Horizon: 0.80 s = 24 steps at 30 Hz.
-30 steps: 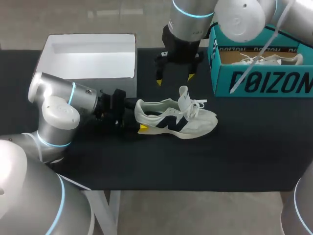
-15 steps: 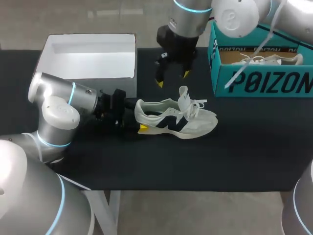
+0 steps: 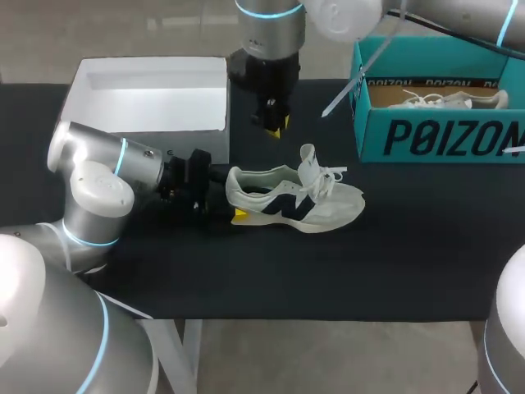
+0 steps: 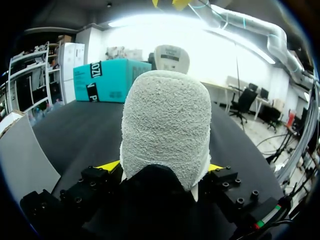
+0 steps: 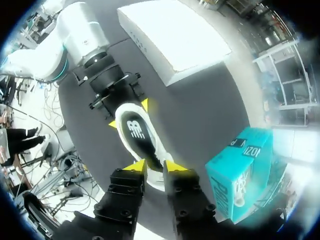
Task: Take the shoe out of the shoebox, open the shoe tongue, remove and reinsert the insole, then place the shoe into the shoebox
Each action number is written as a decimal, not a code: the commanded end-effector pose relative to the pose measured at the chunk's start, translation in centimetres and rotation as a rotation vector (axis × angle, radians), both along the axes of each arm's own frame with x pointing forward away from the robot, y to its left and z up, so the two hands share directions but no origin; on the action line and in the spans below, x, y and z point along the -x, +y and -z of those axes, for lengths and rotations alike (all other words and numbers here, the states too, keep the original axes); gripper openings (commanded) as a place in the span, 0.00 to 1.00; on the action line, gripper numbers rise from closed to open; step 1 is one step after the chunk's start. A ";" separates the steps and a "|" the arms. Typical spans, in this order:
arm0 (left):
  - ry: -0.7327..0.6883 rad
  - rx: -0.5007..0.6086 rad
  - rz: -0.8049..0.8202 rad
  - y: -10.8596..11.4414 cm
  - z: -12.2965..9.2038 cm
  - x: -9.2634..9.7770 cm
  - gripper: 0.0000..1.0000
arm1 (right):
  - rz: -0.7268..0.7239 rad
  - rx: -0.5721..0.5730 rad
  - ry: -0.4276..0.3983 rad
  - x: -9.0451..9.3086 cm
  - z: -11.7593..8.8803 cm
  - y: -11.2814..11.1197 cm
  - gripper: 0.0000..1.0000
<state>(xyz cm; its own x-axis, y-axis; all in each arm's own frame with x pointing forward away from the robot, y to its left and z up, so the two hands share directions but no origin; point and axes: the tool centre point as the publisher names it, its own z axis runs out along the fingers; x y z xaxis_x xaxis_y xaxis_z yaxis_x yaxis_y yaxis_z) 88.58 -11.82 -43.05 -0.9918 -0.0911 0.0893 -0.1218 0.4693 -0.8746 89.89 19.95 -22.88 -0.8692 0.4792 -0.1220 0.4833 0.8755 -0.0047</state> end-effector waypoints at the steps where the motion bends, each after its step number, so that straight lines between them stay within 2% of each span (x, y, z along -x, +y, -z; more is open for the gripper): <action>1: 0.000 0.001 0.002 0.1 0.1 0.0 0.00 | -0.028 0.022 -0.016 0.3 -0.1 0.3 0.00; 2: 0.000 0.001 0.002 0.1 0.1 0.0 0.00 | -0.028 0.022 -0.016 0.3 -0.1 0.3 0.00; 3: 0.000 0.001 0.002 0.1 0.1 0.0 0.00 | -0.079 0.031 -0.061 -0.1 -0.1 0.5 0.00; 4: 0.000 0.001 0.002 0.1 0.1 0.0 0.00 | -0.110 0.032 -0.040 0.0 -0.1 0.5 0.00; 5: 0.000 0.001 0.002 0.1 0.1 0.0 0.00 | -0.217 0.029 -0.010 -0.2 0.5 0.6 0.00; 6: 0.000 0.001 0.002 0.1 0.1 0.0 0.00 | -0.208 0.030 0.010 -0.2 0.9 0.9 0.00; 10: 0.000 0.001 0.002 0.1 0.1 0.0 0.00 | -0.392 0.028 0.056 0.0 2.4 1.9 0.00; 13: 0.000 0.001 0.002 0.1 0.1 0.0 0.00 | -0.395 0.040 0.120 0.5 3.5 1.7 0.00; 15: 0.000 0.001 0.002 0.1 0.1 0.0 0.00 | -0.379 0.003 0.134 0.9 4.6 1.6 0.00; 17: 0.000 0.001 0.002 0.1 0.1 0.0 0.00 | -0.400 0.040 0.164 1.0 5.1 1.7 0.00; 20: 0.000 0.001 0.002 0.1 0.1 0.0 0.00 | -0.349 0.155 0.119 1.4 5.9 1.5 0.00; 24: 0.000 0.001 0.002 0.1 0.1 0.0 0.00 | -0.374 0.198 0.083 1.3 7.2 0.9 0.00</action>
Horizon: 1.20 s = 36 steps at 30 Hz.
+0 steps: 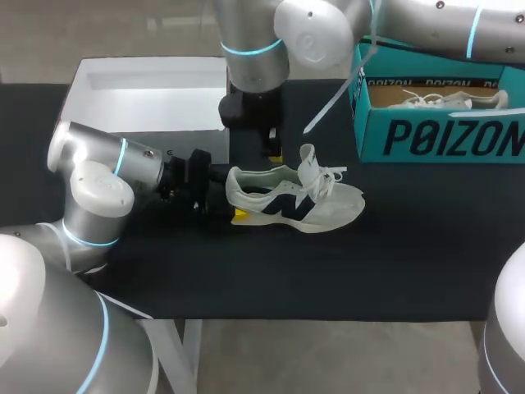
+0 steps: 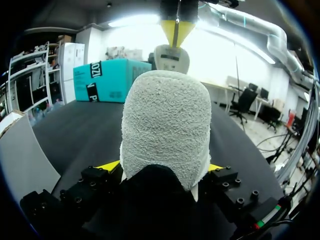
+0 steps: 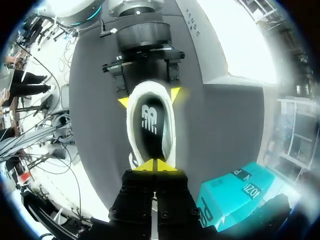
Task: Take the shoe out of the shoebox, open the shoe tongue, remove and reinsert the insole, then place the shoe into the shoebox
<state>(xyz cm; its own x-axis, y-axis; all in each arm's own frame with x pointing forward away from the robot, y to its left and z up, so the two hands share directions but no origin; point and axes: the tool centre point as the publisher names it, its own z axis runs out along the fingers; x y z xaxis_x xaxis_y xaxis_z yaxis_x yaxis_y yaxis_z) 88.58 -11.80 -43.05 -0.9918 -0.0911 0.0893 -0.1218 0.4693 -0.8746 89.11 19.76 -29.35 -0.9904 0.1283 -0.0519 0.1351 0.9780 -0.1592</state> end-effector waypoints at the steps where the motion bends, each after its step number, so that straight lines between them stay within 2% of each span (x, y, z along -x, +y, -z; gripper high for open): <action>1: 0.000 0.001 0.002 0.1 0.1 0.0 0.00 | -0.025 0.058 -0.055 0.4 1.1 0.9 0.00; 12: 0.000 0.001 0.002 0.1 0.1 0.0 0.00 | 0.001 -0.069 -0.120 0.7 3.6 0.2 0.00; 19: 0.000 0.001 0.002 0.1 0.1 0.0 0.00 | -0.008 -0.052 -0.076 0.9 4.7 -0.5 0.00; 25: 0.000 0.001 0.002 0.1 0.1 0.0 0.00 | -0.003 -0.047 -0.063 0.5 4.8 -1.6 0.00; 30: 0.000 0.001 0.002 0.1 0.1 0.0 0.00 | -0.018 -0.052 -0.052 -0.2 5.3 -1.7 0.00; 36: 0.000 0.001 0.002 0.1 0.1 0.0 0.00 | -0.021 -0.074 -0.032 -0.2 6.4 -1.3 0.00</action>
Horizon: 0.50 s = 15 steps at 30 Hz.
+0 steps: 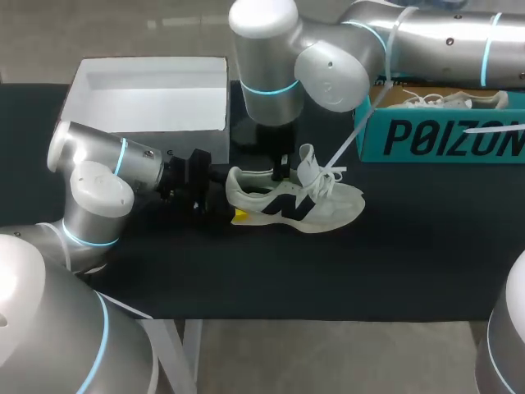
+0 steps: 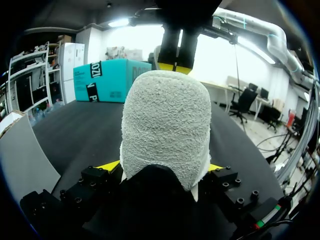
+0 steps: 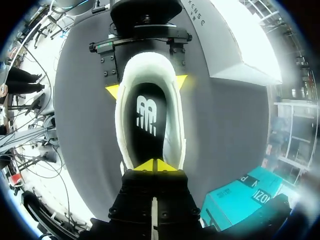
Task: Take the shoe out of the shoebox, open the shoe tongue, remove and reinsert the insole, then place the shoe into the shoebox
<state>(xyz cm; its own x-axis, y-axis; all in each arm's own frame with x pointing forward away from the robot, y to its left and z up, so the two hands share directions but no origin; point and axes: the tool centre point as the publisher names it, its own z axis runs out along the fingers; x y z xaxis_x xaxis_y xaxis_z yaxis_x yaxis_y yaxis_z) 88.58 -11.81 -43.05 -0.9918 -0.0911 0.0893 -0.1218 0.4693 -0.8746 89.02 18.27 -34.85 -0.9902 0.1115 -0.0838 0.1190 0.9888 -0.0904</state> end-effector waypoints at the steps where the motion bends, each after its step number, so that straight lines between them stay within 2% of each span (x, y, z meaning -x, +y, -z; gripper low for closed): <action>1: 0.000 0.001 0.002 0.1 0.1 0.0 0.00 | 0.000 -0.011 0.009 -0.3 1.0 0.3 0.00; 5: 0.000 0.001 0.002 0.1 0.1 0.0 0.00 | -0.014 -0.018 0.032 -0.1 1.8 0.9 0.00; 7: 0.000 0.001 0.002 0.1 0.1 0.0 0.00 | 0.000 -0.001 0.076 0.0 2.1 0.9 0.00; 15: 0.000 0.001 0.002 0.1 0.1 0.0 0.00 | 0.021 0.015 0.077 0.2 3.1 0.0 0.00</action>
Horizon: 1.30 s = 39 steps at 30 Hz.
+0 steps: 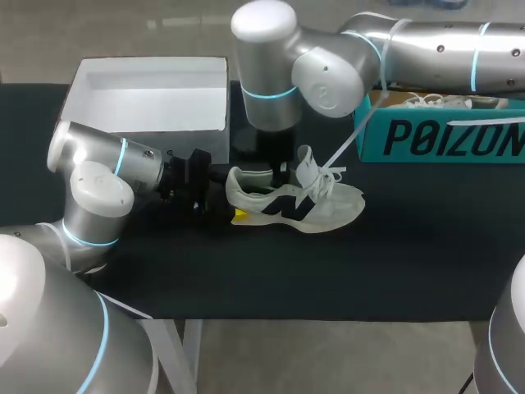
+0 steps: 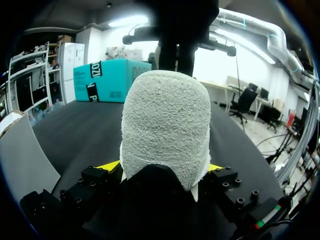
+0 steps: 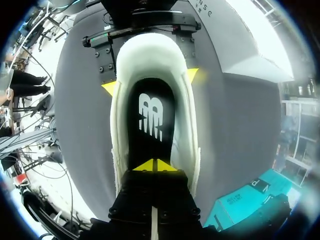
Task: Take the shoe out of the shoebox, open the shoe tongue, remove and reinsert the insole, then place the shoe into the shoebox
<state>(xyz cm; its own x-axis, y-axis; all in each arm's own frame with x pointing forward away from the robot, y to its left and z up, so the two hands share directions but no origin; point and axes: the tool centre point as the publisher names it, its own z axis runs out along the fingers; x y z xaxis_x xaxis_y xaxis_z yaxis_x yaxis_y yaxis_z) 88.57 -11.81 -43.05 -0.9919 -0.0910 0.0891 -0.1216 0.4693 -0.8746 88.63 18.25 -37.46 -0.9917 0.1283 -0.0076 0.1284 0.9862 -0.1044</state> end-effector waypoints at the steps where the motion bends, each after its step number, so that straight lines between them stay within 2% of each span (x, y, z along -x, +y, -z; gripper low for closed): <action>1: 0.000 0.001 0.002 0.1 0.1 0.0 0.00 | 0.003 0.010 -0.004 -0.3 0.5 -0.1 0.00; 9: 0.000 0.001 0.002 0.1 0.1 0.0 0.00 | 0.012 0.028 -0.010 -0.9 1.7 -0.7 0.00; 21: 0.000 0.001 0.002 0.1 0.1 0.0 0.00 | 0.039 0.043 -0.081 -1.7 3.1 -1.3 0.00; 30: 0.000 0.001 0.002 0.1 0.1 0.0 0.00 | 0.030 0.045 -0.140 -2.5 3.2 -0.7 0.00; 39: 0.000 0.001 0.002 0.1 0.1 0.0 0.00 | 0.019 0.045 -0.140 -2.9 3.9 0.2 0.00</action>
<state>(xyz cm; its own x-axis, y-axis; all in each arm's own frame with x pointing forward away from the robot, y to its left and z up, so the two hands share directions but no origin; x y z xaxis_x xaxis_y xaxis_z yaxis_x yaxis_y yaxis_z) 88.60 -11.78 -43.06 -0.9918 -0.0916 0.0895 -0.1222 0.4692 -0.8746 91.18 18.07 -40.68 -0.9770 0.1428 -0.1583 0.1634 0.9785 -0.1256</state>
